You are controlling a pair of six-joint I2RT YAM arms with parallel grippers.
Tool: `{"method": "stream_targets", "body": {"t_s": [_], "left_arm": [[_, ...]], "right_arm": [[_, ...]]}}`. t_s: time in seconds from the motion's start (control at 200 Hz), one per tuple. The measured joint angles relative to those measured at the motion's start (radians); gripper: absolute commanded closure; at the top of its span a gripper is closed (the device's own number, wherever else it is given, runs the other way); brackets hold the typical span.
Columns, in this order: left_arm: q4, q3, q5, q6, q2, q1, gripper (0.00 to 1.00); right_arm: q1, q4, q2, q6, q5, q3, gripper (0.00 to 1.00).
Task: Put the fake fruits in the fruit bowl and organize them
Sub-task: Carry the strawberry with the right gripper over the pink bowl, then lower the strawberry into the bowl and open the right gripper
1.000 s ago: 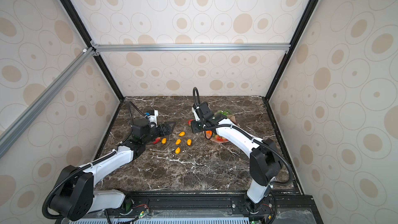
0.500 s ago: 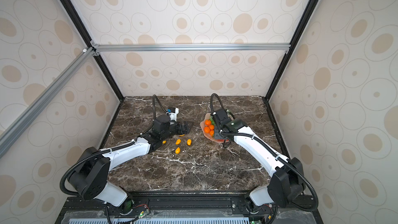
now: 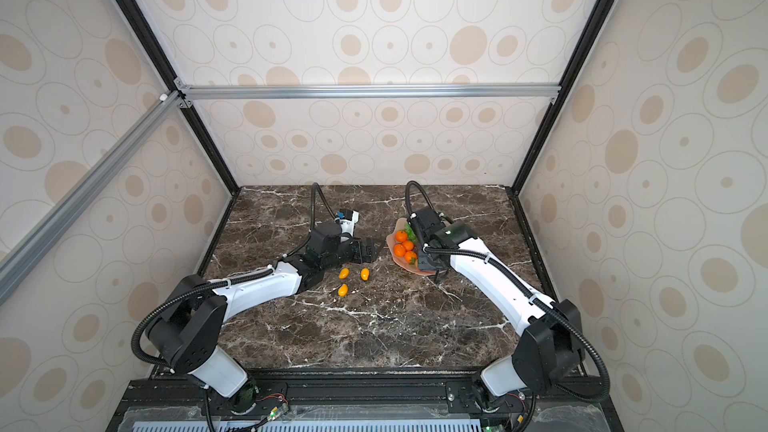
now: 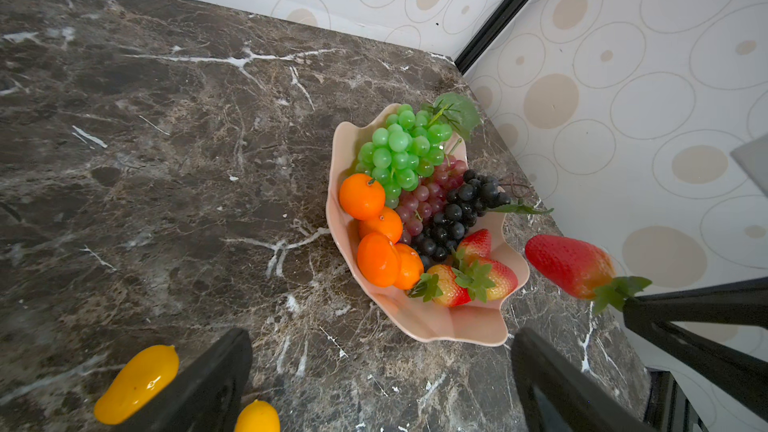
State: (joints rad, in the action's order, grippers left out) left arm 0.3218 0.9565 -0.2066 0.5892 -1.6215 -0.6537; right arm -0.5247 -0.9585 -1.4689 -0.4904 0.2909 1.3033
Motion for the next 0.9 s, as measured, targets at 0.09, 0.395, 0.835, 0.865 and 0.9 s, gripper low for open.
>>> {"method": "stream_targets", "body": {"t_s": [0.09, 0.395, 0.835, 0.865, 0.9], "left_arm": [[-0.008, 0.0, -0.001, -0.003, 0.0, 0.001, 0.02], [-0.017, -0.002, -0.022, -0.002, 0.0, 0.02, 0.02], [0.021, -0.022, -0.078, 0.001, 0.0, 0.026, 0.02], [0.025, -0.023, -0.081, 0.001, 0.0, 0.026, 0.02], [0.03, -0.025, -0.084, 0.001, 0.001, 0.026, 0.02]], "right_arm": [[0.001, 0.011, -0.028, 0.026, -0.059, 0.002, 1.0], [0.017, 0.073, -0.083, 0.075, -0.205, 0.003, 1.0], [0.116, 0.177, -0.152, 0.127, -0.404, -0.014, 1.0], [0.119, 0.182, -0.158, 0.13, -0.413, -0.014, 1.0], [0.121, 0.188, -0.166, 0.134, -0.423, -0.014, 1.0]]}}
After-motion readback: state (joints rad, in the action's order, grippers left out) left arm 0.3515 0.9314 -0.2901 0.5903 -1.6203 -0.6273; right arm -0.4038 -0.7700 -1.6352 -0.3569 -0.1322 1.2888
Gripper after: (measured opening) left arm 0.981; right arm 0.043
